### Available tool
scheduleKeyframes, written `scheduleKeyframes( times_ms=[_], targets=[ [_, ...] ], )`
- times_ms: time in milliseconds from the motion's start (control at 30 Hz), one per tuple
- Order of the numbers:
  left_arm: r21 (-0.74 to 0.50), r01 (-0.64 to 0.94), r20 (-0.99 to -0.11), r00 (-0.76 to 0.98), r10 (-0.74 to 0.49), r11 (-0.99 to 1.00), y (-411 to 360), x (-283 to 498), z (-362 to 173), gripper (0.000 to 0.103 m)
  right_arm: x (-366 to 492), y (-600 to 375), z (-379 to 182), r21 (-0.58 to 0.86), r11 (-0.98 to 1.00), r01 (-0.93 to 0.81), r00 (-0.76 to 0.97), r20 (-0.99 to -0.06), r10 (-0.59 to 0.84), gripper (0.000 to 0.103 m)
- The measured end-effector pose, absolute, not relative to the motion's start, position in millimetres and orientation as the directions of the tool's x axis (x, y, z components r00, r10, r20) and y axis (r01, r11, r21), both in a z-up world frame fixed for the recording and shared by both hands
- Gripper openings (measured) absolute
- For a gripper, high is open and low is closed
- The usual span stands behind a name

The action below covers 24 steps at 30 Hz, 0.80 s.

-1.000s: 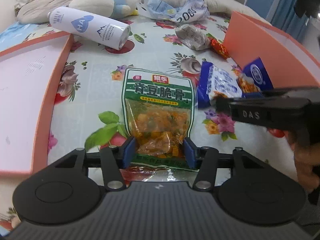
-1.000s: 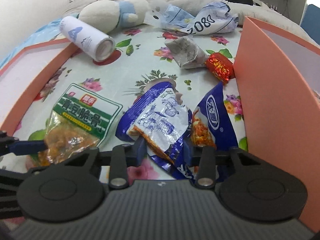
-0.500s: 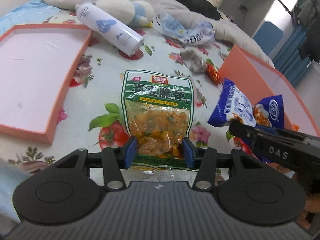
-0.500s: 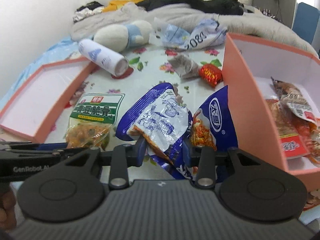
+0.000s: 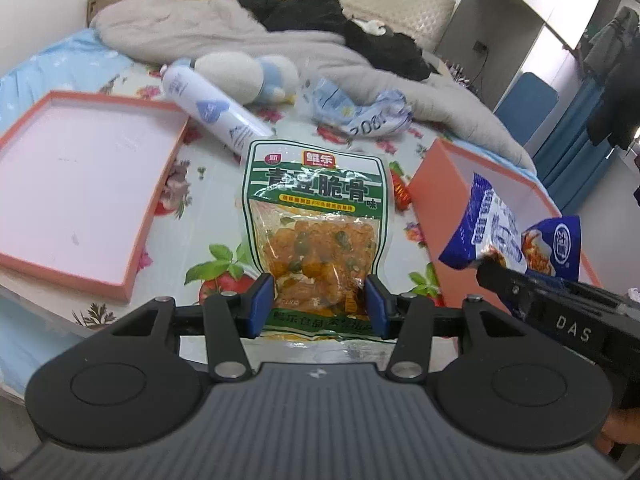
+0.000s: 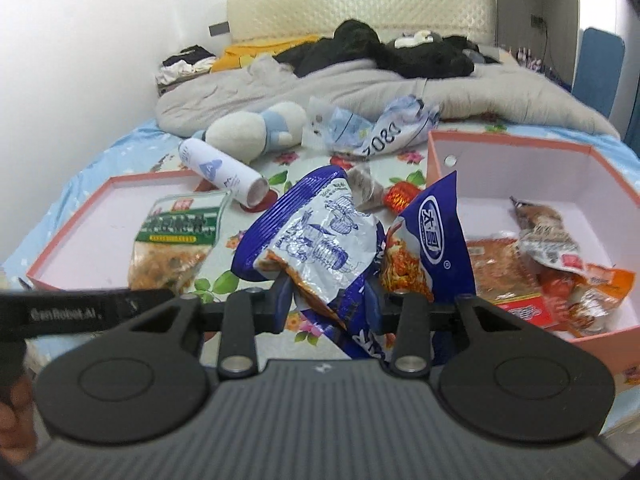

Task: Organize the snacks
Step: 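Lift both held packs and carry them over the pink box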

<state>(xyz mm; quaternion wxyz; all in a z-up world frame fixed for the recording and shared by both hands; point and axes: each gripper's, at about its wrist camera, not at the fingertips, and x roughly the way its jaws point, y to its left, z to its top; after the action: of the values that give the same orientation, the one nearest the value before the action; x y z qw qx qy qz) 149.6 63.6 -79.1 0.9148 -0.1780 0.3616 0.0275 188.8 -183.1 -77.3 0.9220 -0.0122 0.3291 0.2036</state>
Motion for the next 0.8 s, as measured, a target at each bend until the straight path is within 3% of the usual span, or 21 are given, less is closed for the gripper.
scheduleKeyframes(
  times_ms=[367,800],
  targets=[
    [-0.302,-0.127,-0.609,0.788,-0.088,0.945,33,122,-31,0.055,157,-226,-47,0.163,0.931,-0.327,0.750,-0.555,0.361,0.040],
    [-0.326,0.001,-0.564,0.802,-0.195,0.945,-32,123,-4,0.055,138,-277,-31,0.150,0.958,-0.243,0.804,-0.521,0.285,0.040]
  ],
)
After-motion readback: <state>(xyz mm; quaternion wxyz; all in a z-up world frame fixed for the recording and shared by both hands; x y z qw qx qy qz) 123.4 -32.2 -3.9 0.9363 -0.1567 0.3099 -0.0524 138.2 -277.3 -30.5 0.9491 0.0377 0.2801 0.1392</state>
